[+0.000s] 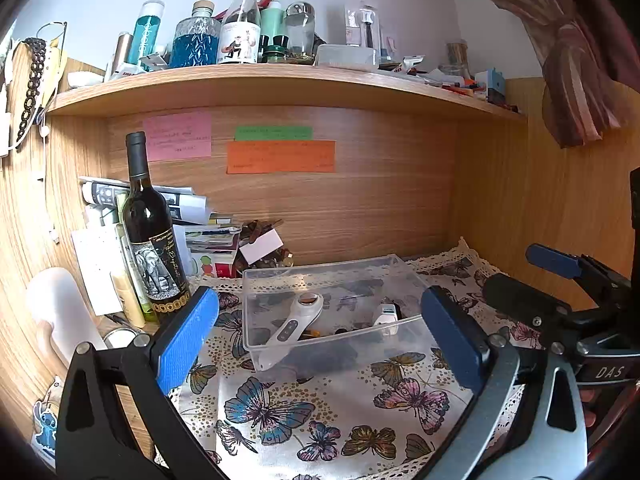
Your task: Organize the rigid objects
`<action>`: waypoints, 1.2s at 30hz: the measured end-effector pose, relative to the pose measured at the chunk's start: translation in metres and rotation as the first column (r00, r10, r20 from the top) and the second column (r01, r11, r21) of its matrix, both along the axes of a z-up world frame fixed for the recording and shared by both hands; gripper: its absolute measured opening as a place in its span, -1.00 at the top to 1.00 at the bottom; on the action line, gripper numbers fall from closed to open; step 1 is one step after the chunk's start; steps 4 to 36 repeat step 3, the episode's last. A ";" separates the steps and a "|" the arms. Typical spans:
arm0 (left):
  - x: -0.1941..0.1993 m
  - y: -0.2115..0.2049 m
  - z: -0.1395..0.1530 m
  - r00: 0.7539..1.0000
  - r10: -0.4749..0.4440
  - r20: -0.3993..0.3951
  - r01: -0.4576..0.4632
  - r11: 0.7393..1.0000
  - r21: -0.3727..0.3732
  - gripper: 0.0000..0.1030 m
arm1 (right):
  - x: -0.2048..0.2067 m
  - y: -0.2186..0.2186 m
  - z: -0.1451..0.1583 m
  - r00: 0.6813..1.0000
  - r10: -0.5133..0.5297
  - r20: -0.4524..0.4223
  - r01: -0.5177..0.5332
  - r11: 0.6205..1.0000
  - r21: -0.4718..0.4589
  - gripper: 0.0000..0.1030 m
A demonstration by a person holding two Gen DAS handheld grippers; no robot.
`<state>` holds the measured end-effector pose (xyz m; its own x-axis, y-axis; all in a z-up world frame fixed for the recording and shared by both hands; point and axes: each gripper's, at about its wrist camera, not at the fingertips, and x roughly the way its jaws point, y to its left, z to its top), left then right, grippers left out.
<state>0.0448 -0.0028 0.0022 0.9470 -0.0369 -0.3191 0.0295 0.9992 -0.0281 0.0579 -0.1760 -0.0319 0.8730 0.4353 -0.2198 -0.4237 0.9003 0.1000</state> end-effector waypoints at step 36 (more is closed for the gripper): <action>0.001 0.001 0.000 1.000 -0.006 -0.007 0.006 1.000 -0.007 -0.99 | 0.000 0.000 0.000 1.000 -0.001 0.000 0.001 1.000 0.001 -1.00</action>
